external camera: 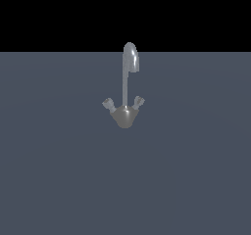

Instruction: Turn on the faucet by rotating a designated handle.

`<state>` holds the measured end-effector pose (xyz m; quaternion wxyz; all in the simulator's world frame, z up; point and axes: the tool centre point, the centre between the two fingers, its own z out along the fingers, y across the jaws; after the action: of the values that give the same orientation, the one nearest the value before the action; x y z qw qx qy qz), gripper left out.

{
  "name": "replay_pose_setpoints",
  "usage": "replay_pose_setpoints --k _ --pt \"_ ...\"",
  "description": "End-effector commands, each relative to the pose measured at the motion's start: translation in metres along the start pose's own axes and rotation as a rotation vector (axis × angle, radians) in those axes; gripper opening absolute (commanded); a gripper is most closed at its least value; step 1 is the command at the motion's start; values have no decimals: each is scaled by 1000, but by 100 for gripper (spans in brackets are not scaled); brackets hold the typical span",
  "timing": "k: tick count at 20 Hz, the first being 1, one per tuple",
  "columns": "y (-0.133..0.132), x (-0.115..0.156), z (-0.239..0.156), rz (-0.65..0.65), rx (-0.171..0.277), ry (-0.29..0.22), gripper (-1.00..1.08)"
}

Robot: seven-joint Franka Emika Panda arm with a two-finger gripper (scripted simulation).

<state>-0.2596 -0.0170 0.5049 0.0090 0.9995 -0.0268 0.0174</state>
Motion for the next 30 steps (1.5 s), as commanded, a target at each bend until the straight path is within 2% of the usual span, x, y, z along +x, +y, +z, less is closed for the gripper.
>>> replay_pose_setpoints --k 1,2,3,4,5,6,7,8,9,10,11,12,13,14,15,16,17,18,19,20,21,22,23,24,25,26,29,30 --pt "0 1 20 -9 -5 -48 -20" --pt "2 7 15 11 -17 -37 -8" --pt "3 8 31 12 -39 -71 1" --pt "-3 14 40 12 -23 -88 -13" --pt "-11 26 54 3 -24 -94 -7" --pt "-37 30 71 -67 -27 -115 -13" --pt "-27 27 94 19 9 -152 -25" --pt "-12 32 98 48 22 -164 -25" --pt "-47 33 116 -36 11 -191 -27" --pt "-48 43 126 -53 3 -184 -34" --pt "-64 46 140 -56 -4 -196 -38" --pt "-54 52 155 -5 -63 -198 -48" --pt "-57 59 169 21 -43 -206 -54" --pt "-73 66 177 3 -39 -193 -64" --pt "-59 70 195 53 -25 -227 -63" --pt "-90 74 207 -5 -3 -224 -72" --pt "-83 84 218 0 43 -224 -72" --pt "-101 106 211 -36 52 -180 -76" --pt "-88 132 206 -21 40 -135 -70" --pt "-105 141 213 -106 40 -118 -63" --pt "-113 155 216 -141 30 -90 -70" --pt "-153 154 224 -212 28 -83 -77" --pt "-160 152 245 -288 8 -93 -85" --pt "-141 144 275 -298 -7 -127 -70" --pt "-171 142 286 -375 -11 -118 -87" --pt "-138 148 308 -329 -13 -137 -70" --pt "-134 186 332 -435 -57 -82 -80" --pt "-140 196 342 -444 -58 -59 -27"
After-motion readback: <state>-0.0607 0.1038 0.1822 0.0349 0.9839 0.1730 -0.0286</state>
